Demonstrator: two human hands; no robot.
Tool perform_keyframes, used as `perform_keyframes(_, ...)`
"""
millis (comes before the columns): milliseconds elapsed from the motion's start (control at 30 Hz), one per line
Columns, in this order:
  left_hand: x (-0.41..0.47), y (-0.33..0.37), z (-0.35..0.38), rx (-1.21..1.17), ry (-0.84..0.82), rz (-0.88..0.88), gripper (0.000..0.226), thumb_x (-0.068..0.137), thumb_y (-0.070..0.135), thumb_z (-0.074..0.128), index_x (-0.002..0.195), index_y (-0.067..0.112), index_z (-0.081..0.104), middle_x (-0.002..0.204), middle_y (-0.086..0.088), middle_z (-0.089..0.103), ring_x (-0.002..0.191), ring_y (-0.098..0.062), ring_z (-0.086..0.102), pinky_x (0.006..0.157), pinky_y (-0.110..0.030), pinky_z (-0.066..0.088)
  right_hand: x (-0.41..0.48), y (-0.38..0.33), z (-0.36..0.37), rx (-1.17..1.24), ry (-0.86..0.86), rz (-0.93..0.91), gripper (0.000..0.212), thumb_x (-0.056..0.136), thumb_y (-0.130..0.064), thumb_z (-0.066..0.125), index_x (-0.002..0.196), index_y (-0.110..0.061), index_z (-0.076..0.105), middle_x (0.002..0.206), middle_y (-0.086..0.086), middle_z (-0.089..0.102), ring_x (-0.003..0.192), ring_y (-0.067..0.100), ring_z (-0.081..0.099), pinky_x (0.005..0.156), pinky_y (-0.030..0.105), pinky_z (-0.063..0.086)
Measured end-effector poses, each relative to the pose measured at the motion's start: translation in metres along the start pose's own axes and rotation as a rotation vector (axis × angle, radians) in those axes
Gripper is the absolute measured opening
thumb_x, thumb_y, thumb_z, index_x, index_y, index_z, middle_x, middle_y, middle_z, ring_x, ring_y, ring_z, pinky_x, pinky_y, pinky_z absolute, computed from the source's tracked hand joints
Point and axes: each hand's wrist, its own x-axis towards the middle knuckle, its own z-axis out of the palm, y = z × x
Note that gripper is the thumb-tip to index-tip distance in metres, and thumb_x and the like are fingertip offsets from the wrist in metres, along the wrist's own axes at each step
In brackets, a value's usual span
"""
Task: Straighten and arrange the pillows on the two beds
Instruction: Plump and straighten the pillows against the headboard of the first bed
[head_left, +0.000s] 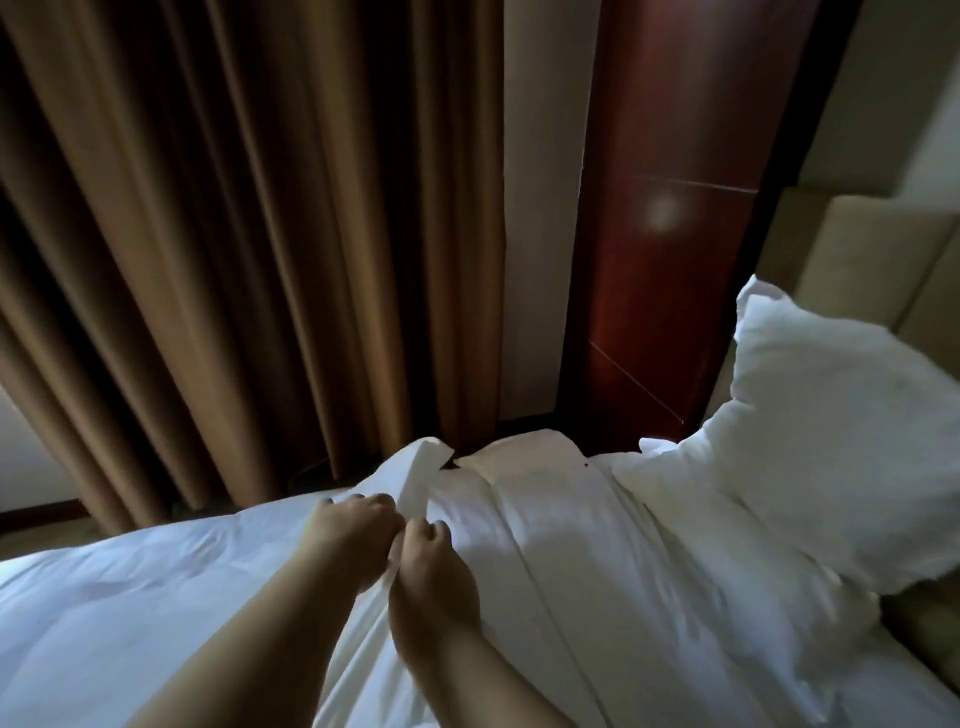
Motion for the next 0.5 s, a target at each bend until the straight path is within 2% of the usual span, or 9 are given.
perform_keyframes(100, -0.023, -0.001, -0.035, -0.022, 0.21, -0.015, 0.021, 0.093, 0.036, 0.047, 0.11, 0.035, 0.059, 0.122, 0.015, 0.054, 0.121, -0.012, 0.05, 0.084, -0.034, 0.039, -0.015, -0.021, -0.049, -0.083, 0.041, -0.044, 0.029, 0.099, -0.013, 0.034, 0.126, -0.007, 0.044, 0.132, 0.013, 0.047, 0.112, 0.03, 0.057, 0.091, 0.036, 0.046)
perform_keyframes(233, -0.061, 0.011, -0.092, -0.017, 0.408, -0.009, 0.021, 0.09, 0.019, 0.051, 0.104, 0.031, 0.061, 0.113, 0.014, 0.061, 0.117, -0.008, 0.052, 0.084, -0.031, 0.034, -0.053, -0.046, -0.117, -0.241, 0.169, -0.125, 0.028, 0.1, -0.015, 0.039, 0.126, -0.008, 0.045, 0.133, 0.014, 0.047, 0.111, 0.032, 0.059, 0.089, 0.037, 0.047)
perform_keyframes(333, -0.097, 0.026, -0.142, 0.034, 0.539, -0.007, 0.023, 0.087, 0.015, 0.053, 0.104, 0.029, 0.061, 0.106, 0.009, 0.065, 0.11, -0.012, 0.057, 0.086, -0.032, 0.035, -0.087, -0.063, -0.171, -0.325, 0.273, -0.139, 0.029, 0.1, -0.015, 0.036, 0.127, -0.007, 0.045, 0.132, 0.014, 0.047, 0.111, 0.035, 0.059, 0.086, 0.039, 0.047)
perform_keyframes(500, -0.164, 0.059, -0.223, 0.01, 0.826, 0.039, 0.02, 0.09, 0.013, 0.053, 0.108, 0.021, 0.06, 0.103, 0.002, 0.067, 0.099, -0.019, 0.064, 0.087, -0.033, 0.036, -0.152, -0.09, -0.266, -0.432, 0.509, -0.153, 0.021, 0.096, -0.013, 0.038, 0.113, -0.008, 0.05, 0.119, 0.012, 0.051, 0.104, 0.038, 0.059, 0.074, 0.039, 0.043)
